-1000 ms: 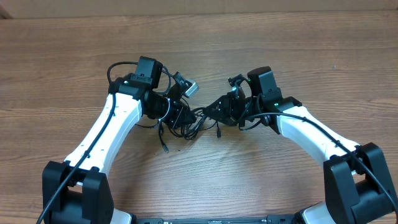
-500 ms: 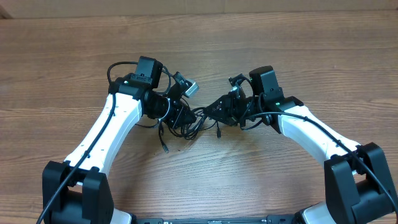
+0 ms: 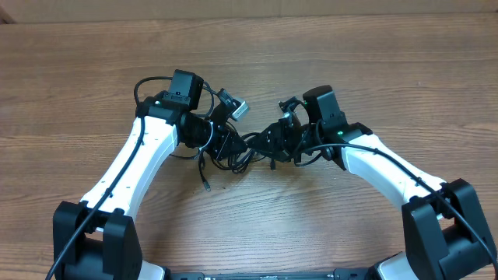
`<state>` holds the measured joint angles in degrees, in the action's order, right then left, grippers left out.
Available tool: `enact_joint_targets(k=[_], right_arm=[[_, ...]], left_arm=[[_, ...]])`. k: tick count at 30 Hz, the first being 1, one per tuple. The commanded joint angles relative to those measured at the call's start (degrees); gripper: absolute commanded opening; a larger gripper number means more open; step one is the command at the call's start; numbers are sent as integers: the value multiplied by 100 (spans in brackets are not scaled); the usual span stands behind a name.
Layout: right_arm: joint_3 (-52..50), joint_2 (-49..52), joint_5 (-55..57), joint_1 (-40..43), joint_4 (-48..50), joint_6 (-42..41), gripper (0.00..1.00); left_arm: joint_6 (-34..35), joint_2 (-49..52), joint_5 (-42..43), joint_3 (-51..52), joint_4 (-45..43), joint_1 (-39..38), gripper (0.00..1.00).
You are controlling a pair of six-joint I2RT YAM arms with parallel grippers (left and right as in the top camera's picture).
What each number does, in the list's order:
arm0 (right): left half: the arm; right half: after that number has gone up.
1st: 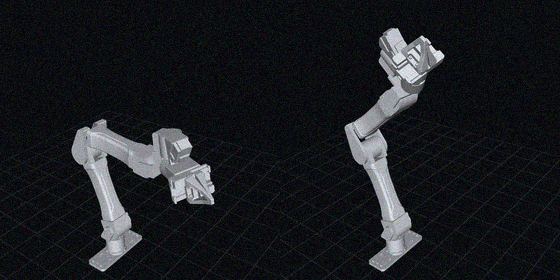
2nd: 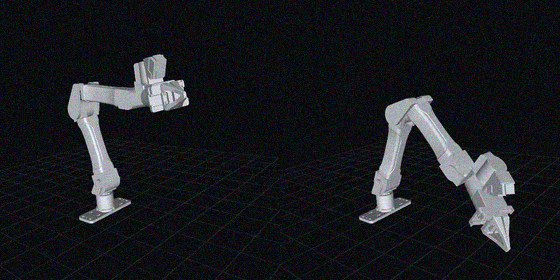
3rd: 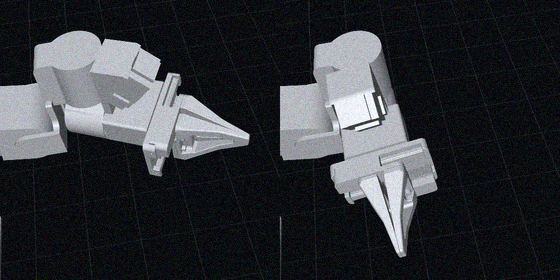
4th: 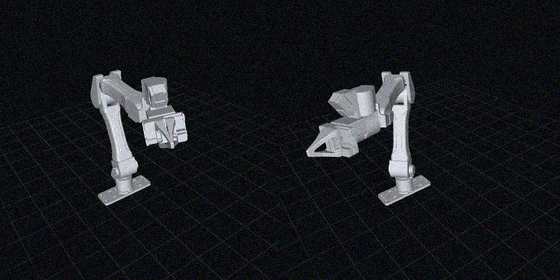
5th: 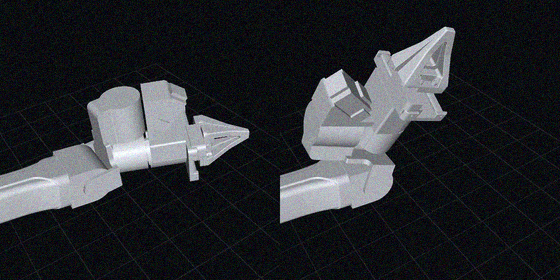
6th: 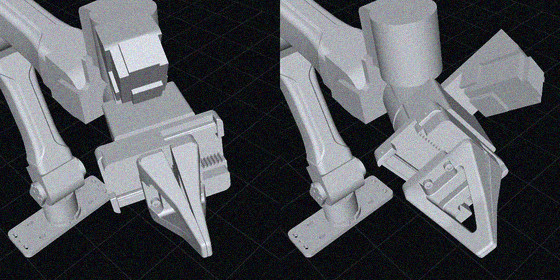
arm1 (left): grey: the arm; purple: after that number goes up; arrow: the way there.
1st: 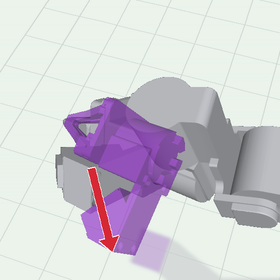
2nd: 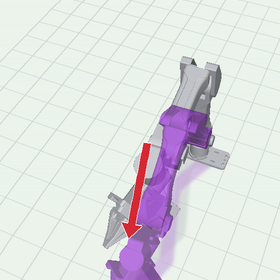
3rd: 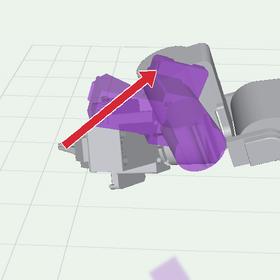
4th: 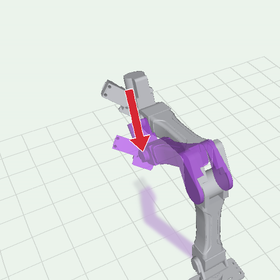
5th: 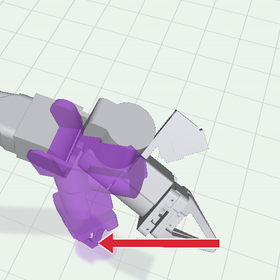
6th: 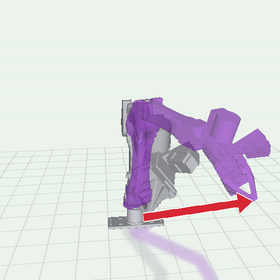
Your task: Untangle cables
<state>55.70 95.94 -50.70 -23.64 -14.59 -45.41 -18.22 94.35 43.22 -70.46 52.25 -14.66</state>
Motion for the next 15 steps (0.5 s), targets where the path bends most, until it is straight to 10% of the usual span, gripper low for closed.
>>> enact_joint_targets(k=[1, 15], right_arm=[[17, -68, 437, -52, 101, -133, 28], [17, -68, 1740, -52, -505, -15, 27]], left_arm=[[-92, -85, 566, -127, -7, -33, 4], [-83, -85, 680, -127, 63, -31, 4]])
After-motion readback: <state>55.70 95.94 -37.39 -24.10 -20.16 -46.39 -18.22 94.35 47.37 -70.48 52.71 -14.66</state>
